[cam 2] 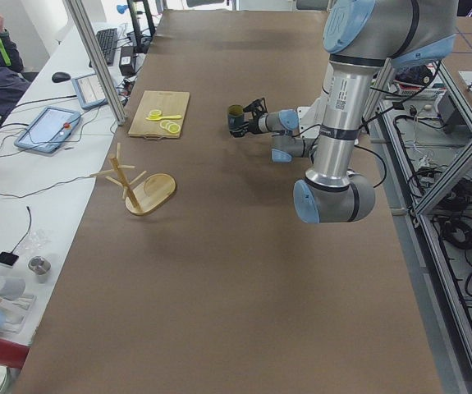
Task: Hang cup on storage rack
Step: 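Align the left gripper on the mug handle and close it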
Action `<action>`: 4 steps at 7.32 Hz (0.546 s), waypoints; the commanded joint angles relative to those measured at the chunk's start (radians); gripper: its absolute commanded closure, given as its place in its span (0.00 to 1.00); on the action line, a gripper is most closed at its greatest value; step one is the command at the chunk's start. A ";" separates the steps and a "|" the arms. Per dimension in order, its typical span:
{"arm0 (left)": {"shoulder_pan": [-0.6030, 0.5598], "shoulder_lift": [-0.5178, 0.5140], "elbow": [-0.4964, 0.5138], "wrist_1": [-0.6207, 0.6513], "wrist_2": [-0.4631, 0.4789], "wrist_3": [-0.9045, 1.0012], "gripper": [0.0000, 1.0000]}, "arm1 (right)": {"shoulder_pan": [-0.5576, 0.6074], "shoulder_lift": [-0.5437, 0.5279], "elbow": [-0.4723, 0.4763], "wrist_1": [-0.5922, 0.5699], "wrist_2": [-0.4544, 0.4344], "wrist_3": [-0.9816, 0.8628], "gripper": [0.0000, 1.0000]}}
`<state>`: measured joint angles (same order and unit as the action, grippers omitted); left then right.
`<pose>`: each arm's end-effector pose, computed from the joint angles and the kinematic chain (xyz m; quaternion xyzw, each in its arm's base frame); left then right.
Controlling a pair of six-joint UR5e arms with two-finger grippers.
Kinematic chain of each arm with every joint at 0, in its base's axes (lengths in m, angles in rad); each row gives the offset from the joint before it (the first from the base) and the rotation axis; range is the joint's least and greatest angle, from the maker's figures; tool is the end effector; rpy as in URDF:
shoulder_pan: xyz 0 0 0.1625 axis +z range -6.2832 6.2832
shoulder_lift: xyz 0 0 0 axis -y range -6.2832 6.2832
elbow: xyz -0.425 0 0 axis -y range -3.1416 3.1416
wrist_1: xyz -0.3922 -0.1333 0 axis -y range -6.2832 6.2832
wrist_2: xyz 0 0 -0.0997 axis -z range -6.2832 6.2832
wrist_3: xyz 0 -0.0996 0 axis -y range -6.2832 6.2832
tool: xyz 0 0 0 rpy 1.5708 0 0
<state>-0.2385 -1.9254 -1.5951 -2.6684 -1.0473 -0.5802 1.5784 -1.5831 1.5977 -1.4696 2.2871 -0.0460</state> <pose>0.5468 -0.3214 0.3248 0.5312 0.4208 0.1004 0.7285 0.0717 -0.4941 0.6448 0.0636 -0.3484 -0.0382 0.9344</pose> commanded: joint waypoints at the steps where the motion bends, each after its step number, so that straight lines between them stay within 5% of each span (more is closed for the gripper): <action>1: -0.002 -0.016 0.018 0.002 0.000 0.000 0.39 | 0.000 0.000 -0.002 0.000 0.000 0.002 0.00; 4: -0.007 -0.044 0.040 0.002 0.000 -0.001 0.41 | -0.001 0.002 -0.002 0.000 0.000 0.000 0.00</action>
<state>-0.2430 -1.9600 -1.5612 -2.6661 -1.0477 -0.5812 1.5783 -1.5821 1.5964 -1.4696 2.2872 -0.0455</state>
